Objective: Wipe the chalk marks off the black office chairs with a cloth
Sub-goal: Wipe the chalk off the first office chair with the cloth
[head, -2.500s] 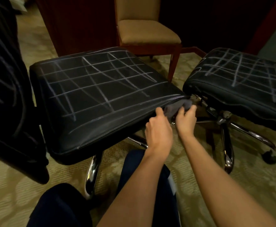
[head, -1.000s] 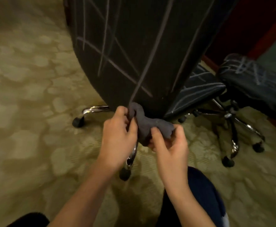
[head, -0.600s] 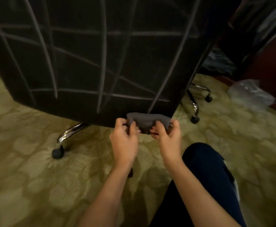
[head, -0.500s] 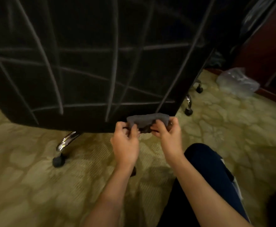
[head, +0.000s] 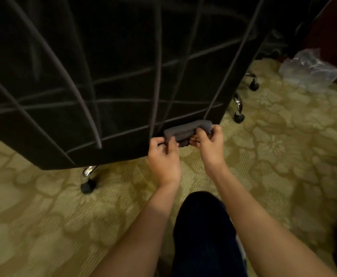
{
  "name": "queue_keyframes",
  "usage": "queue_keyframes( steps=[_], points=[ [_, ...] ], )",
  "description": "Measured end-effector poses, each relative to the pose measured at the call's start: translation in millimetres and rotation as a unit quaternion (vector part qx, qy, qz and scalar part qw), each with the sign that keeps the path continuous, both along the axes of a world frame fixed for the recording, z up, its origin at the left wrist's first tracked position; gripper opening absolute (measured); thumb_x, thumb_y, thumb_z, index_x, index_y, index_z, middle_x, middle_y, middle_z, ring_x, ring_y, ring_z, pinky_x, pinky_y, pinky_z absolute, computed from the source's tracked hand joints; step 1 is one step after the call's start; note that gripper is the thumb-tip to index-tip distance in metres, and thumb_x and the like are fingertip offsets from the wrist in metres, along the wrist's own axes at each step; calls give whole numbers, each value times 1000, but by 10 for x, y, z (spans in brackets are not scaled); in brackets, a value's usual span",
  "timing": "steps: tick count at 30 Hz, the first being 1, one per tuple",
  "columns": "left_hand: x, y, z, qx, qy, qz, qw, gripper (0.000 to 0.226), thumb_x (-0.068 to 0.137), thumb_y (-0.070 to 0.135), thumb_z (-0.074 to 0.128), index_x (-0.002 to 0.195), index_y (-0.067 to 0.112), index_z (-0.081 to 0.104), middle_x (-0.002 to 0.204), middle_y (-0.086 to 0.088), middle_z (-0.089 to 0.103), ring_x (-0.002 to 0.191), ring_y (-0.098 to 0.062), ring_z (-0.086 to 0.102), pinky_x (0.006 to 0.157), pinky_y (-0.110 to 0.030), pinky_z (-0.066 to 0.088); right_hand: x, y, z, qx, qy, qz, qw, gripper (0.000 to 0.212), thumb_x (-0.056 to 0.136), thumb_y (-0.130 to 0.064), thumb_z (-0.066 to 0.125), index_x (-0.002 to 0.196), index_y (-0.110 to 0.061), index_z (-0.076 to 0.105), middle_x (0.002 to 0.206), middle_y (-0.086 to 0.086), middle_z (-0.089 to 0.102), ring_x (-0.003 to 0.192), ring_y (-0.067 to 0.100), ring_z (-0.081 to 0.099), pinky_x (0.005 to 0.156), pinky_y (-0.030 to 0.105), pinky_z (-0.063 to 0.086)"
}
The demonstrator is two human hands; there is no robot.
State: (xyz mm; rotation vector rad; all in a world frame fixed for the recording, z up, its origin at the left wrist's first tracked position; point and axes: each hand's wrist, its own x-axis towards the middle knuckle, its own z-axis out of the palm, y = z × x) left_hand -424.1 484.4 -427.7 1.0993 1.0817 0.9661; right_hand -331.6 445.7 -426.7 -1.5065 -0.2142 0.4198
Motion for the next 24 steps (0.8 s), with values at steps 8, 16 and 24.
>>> queue_keyframes(
  steps=[8,16,24],
  points=[
    [620,-238,-15,43,-27,35,998,8,94,11,68,98,14,61,79,-2,73,75,-11,74,74,-36,63,548,12,-81,7,-51,-56,997,16,97,-11,52,91,-24,44,89,1,58,77,11,60,72,36,55],
    [-258,93,-332,141,17,120,983,8,100,19,61,97,19,53,67,-6,71,56,-19,71,55,-34,59,-256,217,-317,-7,-150,85,985,12,99,-19,56,107,-14,50,83,-2,63,74,11,64,68,37,55],
    [582,-173,-199,144,-17,-27,989,7,100,15,59,96,15,54,78,1,74,64,-7,72,68,-44,62,565,-2,-115,-72,-162,-69,982,9,100,-16,54,105,-16,47,90,-9,57,84,6,59,80,27,54]
  ],
)
